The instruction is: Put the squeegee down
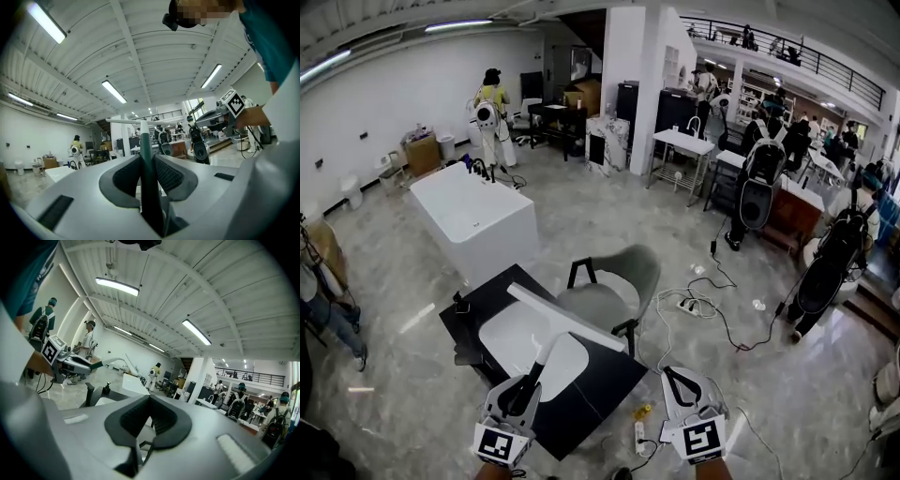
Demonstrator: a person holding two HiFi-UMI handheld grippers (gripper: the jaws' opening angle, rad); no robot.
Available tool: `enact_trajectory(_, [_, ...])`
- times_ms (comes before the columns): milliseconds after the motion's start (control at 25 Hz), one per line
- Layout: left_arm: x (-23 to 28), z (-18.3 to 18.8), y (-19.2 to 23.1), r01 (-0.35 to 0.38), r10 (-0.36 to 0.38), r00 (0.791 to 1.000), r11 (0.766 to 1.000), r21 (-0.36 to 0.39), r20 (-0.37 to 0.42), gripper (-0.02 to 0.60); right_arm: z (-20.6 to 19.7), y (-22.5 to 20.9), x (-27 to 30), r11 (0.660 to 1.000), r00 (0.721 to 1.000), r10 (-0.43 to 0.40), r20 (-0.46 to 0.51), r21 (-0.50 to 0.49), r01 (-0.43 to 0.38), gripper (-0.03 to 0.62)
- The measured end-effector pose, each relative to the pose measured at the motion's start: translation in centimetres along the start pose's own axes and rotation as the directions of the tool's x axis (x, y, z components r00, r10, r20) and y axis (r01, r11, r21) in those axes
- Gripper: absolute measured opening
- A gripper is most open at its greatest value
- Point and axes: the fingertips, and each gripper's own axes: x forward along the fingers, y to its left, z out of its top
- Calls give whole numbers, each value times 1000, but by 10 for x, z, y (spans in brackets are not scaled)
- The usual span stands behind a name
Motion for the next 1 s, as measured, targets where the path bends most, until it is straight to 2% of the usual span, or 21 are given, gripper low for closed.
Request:
enact_trajectory(360, [58,-3,-32,-96,96,994,995,7,-48,94,-39,-65,26,994,994,106,17,9,-106,11])
enact_trajectory(520, [83,-17,-42,-120,120,991,993,7,-60,94,-68,-85,36,993,993,117,-16,0,-117,11])
enact_trajectory(760, [118,-39,-51,-104,101,990,994,-26,-95,94,-92,-100,49,990,991,130,-24,49,-129,11])
enact_trajectory(1000, [150,-75,-42,-48,40,989,998,-46,-144,94,-113,-106,60,993,994,81,-70,88,-75,11])
